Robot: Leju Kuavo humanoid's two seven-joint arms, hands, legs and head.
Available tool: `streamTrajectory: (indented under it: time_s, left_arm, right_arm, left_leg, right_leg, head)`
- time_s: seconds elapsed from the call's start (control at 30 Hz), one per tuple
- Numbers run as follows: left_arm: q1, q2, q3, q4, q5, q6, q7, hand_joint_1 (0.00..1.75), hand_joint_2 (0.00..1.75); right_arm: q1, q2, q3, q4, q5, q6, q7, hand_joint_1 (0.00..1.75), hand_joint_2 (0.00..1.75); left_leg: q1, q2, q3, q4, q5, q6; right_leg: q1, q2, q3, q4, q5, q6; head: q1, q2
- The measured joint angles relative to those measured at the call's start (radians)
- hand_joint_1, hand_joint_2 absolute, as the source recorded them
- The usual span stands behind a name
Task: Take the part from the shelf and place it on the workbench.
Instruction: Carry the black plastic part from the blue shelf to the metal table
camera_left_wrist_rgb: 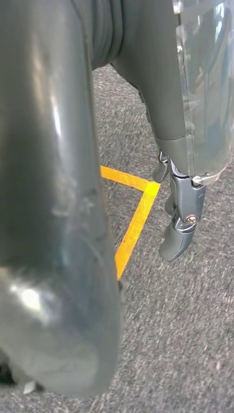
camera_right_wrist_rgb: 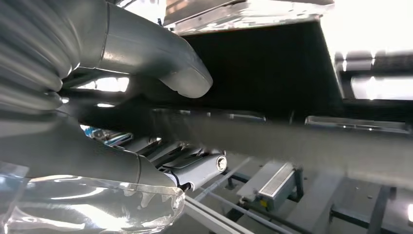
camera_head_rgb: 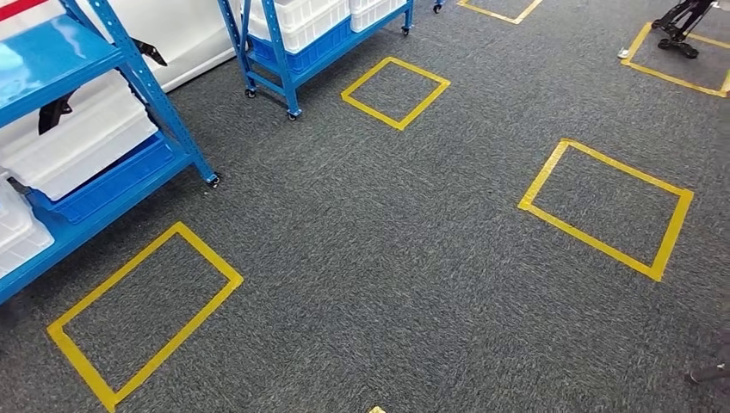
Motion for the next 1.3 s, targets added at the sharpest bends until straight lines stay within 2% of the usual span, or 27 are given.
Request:
streamTrajectory:
  time_s: [0.03, 0.1, 0.13, 0.17, 0.2, 0.27, 0.3, 0.37, 0.43, 0.47, 0.5, 0.53, 0.6, 0.63, 0.67, 0.77, 0.83, 0.9, 0.93, 0.97, 1.0, 1.03, 1.07, 1.13, 1.2, 1.27, 1.3]
  left_arm:
    - [0.000, 0.000, 0.000, 0.000, 0.000, 0.001, 0.000, 0.00, 0.00]
    - [0.000, 0.000, 0.001, 0.000, -0.001, 0.003, -0.001, 0.00, 0.00]
    - [-0.001, 0.001, 0.001, 0.000, -0.002, 0.004, -0.001, 0.00, 0.00]
    - [-0.001, 0.001, 0.001, 0.000, -0.002, 0.006, -0.001, 0.00, 0.00]
    - [-0.001, 0.001, 0.002, 0.000, -0.002, 0.007, -0.002, 0.00, 0.00]
    - [-0.002, 0.001, 0.002, 0.000, -0.002, 0.008, -0.002, 0.00, 0.00]
    - [-0.003, 0.000, 0.002, 0.000, -0.002, 0.009, -0.002, 0.00, 0.00]
    - [-0.003, -0.002, 0.002, 0.000, -0.002, 0.009, 0.000, 0.00, 0.00]
    - [-0.003, -0.002, 0.003, 0.000, -0.002, 0.011, 0.003, 0.00, 0.00]
    - [-0.003, -0.003, 0.003, 0.000, -0.002, 0.011, 0.004, 0.00, 0.00]
    - [-0.003, -0.004, 0.004, 0.000, -0.002, 0.011, 0.005, 0.00, 0.00]
    - [-0.003, -0.005, 0.004, 0.000, -0.002, 0.011, 0.005, 0.00, 0.00]
    - [-0.004, -0.008, 0.004, 0.000, -0.003, 0.011, 0.005, 0.00, 0.00]
    - [-0.005, -0.008, 0.004, 0.000, -0.004, 0.011, 0.005, 0.00, 0.00]
    - [-0.005, -0.008, 0.004, 0.000, -0.005, 0.011, 0.004, 0.00, 0.00]
    - [-0.008, -0.008, 0.004, 0.000, -0.009, 0.010, 0.000, 0.00, 0.00]
    - [-0.009, -0.009, 0.004, 0.000, -0.011, 0.010, -0.001, 0.00, 0.00]
    - [-0.008, -0.010, 0.004, 0.000, -0.012, 0.010, 0.000, 0.00, 0.00]
    - [-0.007, -0.011, 0.004, 0.000, -0.013, 0.010, 0.002, 0.00, 0.00]
    - [-0.006, -0.011, 0.004, 0.000, -0.013, 0.010, 0.004, 0.00, 0.00]
    - [-0.006, -0.011, 0.004, 0.000, -0.013, 0.010, 0.005, 0.00, 0.00]
    - [-0.005, -0.011, 0.004, 0.000, -0.014, 0.010, 0.006, 0.00, 0.00]
    - [-0.005, -0.011, 0.004, 0.000, -0.016, 0.010, 0.006, 0.00, 0.00]
    - [-0.005, -0.010, 0.004, 0.000, -0.020, 0.010, 0.003, 0.00, 0.00]
    - [-0.005, -0.009, 0.004, 0.000, -0.021, 0.010, -0.002, 0.00, 0.00]
    - [-0.005, -0.010, 0.004, 0.000, -0.021, 0.010, -0.005, 0.00, 0.00]
    - [-0.006, -0.010, 0.004, 0.000, -0.021, 0.010, -0.006, 0.00, 0.00]
  right_arm:
    - [0.002, 0.005, -0.004, 0.000, 0.003, 0.002, -0.003, 1.75, 1.75]
    - [0.003, 0.013, -0.008, 0.000, 0.010, 0.004, -0.007, 1.75, 1.75]
    - [0.003, 0.018, -0.008, 0.000, 0.011, 0.004, -0.007, 1.75, 1.75]
    - [0.004, 0.022, -0.009, 0.000, 0.012, 0.004, -0.008, 1.75, 1.75]
    - [0.005, 0.025, -0.010, 0.000, 0.013, 0.004, -0.008, 1.75, 1.75]
    - [0.010, 0.029, -0.012, 0.000, 0.015, 0.004, -0.009, 1.75, 1.75]
    - [0.010, 0.030, -0.014, 0.000, 0.017, 0.004, -0.009, 1.75, 1.75]
    - [0.004, 0.036, -0.017, 0.001, 0.026, 0.002, -0.008, 1.75, 1.75]
    - [-0.005, 0.045, -0.015, 0.001, 0.041, -0.004, -0.002, 1.75, 1.75]
    - [-0.008, 0.051, -0.011, 0.002, 0.047, -0.008, 0.001, 1.75, 1.75]
    - [-0.009, 0.056, -0.007, 0.002, 0.051, -0.010, 0.002, 1.75, 1.75]
    - [-0.009, 0.059, -0.002, 0.002, 0.054, -0.012, 0.003, 1.75, 1.75]
    - [-0.009, 0.065, 0.007, 0.002, 0.057, -0.016, 0.004, 1.75, 1.75]
    - [-0.010, 0.067, 0.011, 0.000, 0.057, -0.019, 0.004, 1.75, 1.75]
    - [-0.011, 0.071, 0.014, -0.003, 0.058, -0.023, 0.006, 1.75, 1.75]
    - [-0.013, 0.082, 0.027, -0.013, 0.065, -0.029, 0.016, 1.75, 1.75]
    - [-0.016, 0.082, 0.035, -0.021, 0.071, -0.029, 0.028, 1.75, 1.75]
    - [-0.022, 0.082, 0.042, -0.033, 0.073, -0.029, 0.038, 1.75, 1.75]
    - [-0.024, 0.082, 0.045, -0.040, 0.074, -0.029, 0.040, 1.75, 1.75]
    - [-0.024, 0.084, 0.048, -0.046, 0.074, -0.029, 0.042, 1.75, 1.75]
    - [-0.024, 0.087, 0.051, -0.050, 0.075, -0.030, 0.044, 1.75, 1.75]
    - [-0.024, 0.092, 0.054, -0.054, 0.076, -0.032, 0.045, 1.75, 1.75]
    - [-0.023, 0.098, 0.057, -0.058, 0.077, -0.035, 0.047, 1.75, 1.75]
    - [-0.021, 0.113, 0.062, -0.063, 0.079, -0.044, 0.052, 1.75, 1.75]
    - [-0.018, 0.128, 0.066, -0.065, 0.081, -0.053, 0.054, 1.75, 1.75]
    - [-0.011, 0.135, 0.070, -0.066, 0.083, -0.057, 0.054, 1.75, 1.75]
    - [-0.008, 0.137, 0.072, -0.066, 0.083, -0.057, 0.054, 1.75, 1.75]
  left_leg:
    - [-0.005, -0.005, 0.015, -0.039, 0.033, 0.011]
    - [-0.017, -0.033, 0.072, -0.173, 0.113, 0.038]
    - [-0.021, -0.047, 0.096, -0.229, 0.139, 0.048]
    - [-0.024, -0.058, 0.108, -0.262, 0.149, 0.055]
    - [-0.025, -0.059, 0.112, -0.275, 0.149, 0.059]
    - [-0.025, -0.044, 0.122, -0.302, 0.161, 0.062]
    - [-0.024, -0.034, 0.131, -0.322, 0.171, 0.062]
    - [-0.021, -0.015, 0.144, -0.353, 0.190, 0.060]
    - [-0.021, 0.002, 0.143, -0.356, 0.193, 0.060]
    - [-0.020, 0.010, 0.141, -0.354, 0.192, 0.058]
    - [-0.020, 0.019, 0.139, -0.350, 0.190, 0.056]
    - [-0.018, 0.027, 0.137, -0.345, 0.186, 0.052]
    - [-0.016, 0.041, 0.130, -0.325, 0.174, 0.038]
    - [-0.016, 0.046, 0.125, -0.311, 0.165, 0.030]
    - [-0.017, 0.051, 0.122, -0.300, 0.157, 0.024]
    - [-0.018, 0.064, 0.121, -0.289, 0.145, 0.014]
    - [-0.012, 0.045, 0.108, -0.253, 0.116, 0.005]
    - [-0.005, 0.013, 0.061, -0.142, 0.048, -0.002]
    - [-0.004, 0.006, 0.029, -0.073, 0.015, -0.002]
    - [-0.003, 0.003, 0.003, -0.019, -0.004, 0.001]
    - [-0.004, 0.001, -0.009, 0.003, -0.003, 0.006]
    - [-0.005, -0.002, -0.001, -0.015, 0.019, 0.013]
    - [-0.009, -0.009, 0.024, -0.069, 0.057, 0.022]
    - [-0.018, -0.045, 0.087, -0.211, 0.127, 0.041]
    - [-0.024, -0.069, 0.117, -0.281, 0.152, 0.052]
    - [-0.026, -0.055, 0.122, -0.298, 0.159, 0.057]
    - [-0.026, -0.046, 0.128, -0.313, 0.168, 0.058]
  right_leg:
    - [0.004, 0.009, 0.001, 0.000, 0.000, -0.001]
    - [0.008, 0.027, 0.005, -0.001, 0.001, -0.002]
    - [0.007, 0.035, 0.005, -0.002, 0.002, -0.001]
    - [0.005, 0.043, 0.003, -0.004, 0.005, 0.002]
    - [0.002, 0.051, 0.001, -0.007, 0.009, 0.007]
    - [-0.003, 0.062, -0.001, -0.015, 0.018, 0.018]
    - [-0.003, 0.049, -0.004, -0.011, 0.014, 0.021]
    - [0.000, 0.007, -0.030, 0.046, -0.027, 0.024]
    - [-0.001, -0.016, -0.081, 0.158, -0.085, 0.034]
    - [-0.004, -0.019, -0.099, 0.200, -0.098, 0.039]
    - [-0.009, -0.022, -0.101, 0.211, -0.094, 0.045]
    - [-0.014, -0.028, -0.083, 0.183, -0.073, 0.051]
    - [-0.019, -0.049, -0.016, 0.068, -0.022, 0.061]
    - [-0.019, -0.057, 0.010, 0.020, -0.006, 0.058]
    - [-0.016, -0.059, 0.022, -0.004, -0.002, 0.049]
    - [-0.012, -0.042, 0.017, -0.004, -0.005, 0.017]
    - [-0.013, -0.031, 0.013, -0.003, -0.002, 0.006]
    - [-0.009, -0.021, 0.008, -0.004, 0.001, -0.003]
    - [-0.005, -0.014, 0.004, -0.003, 0.003, -0.006]
    - [-0.002, -0.007, 0.002, -0.003, 0.004, -0.007]
    - [0.002, 0.000, 0.000, -0.003, 0.005, -0.009]
    - [0.006, 0.008, 0.000, -0.003, 0.006, -0.010]
    - [0.008, 0.016, 0.001, -0.003, 0.006, -0.011]
    - [0.008, 0.030, 0.002, -0.005, 0.009, -0.010]
    - [0.003, 0.044, -0.001, -0.009, 0.015, -0.001]
    - [-0.002, 0.060, -0.002, -0.018, 0.025, 0.013]
    - [-0.003, 0.055, -0.004, -0.019, 0.026, 0.017]
  head:
    - [0.000, 0.000]
    - [0.001, 0.000]
    - [0.001, 0.000]
    - [0.001, 0.000]
    - [0.001, 0.000]
    - [0.001, 0.000]
    - [0.001, 0.000]
    - [0.002, 0.000]
    - [0.002, 0.000]
    - [0.002, 0.000]
    - [0.002, 0.000]
    - [0.002, 0.000]
    - [0.003, 0.000]
    - [0.002, 0.000]
    - [0.001, 0.000]
    - [-0.001, 0.000]
    - [-0.001, 0.000]
    - [-0.001, 0.000]
    - [-0.001, 0.000]
    - [-0.001, 0.000]
    - [-0.001, 0.000]
    - [-0.001, 0.000]
    - [-0.001, 0.000]
    - [0.000, 0.000]
    - [0.000, 0.000]
    - [-0.001, 0.000]
    - [-0.001, 0.000]
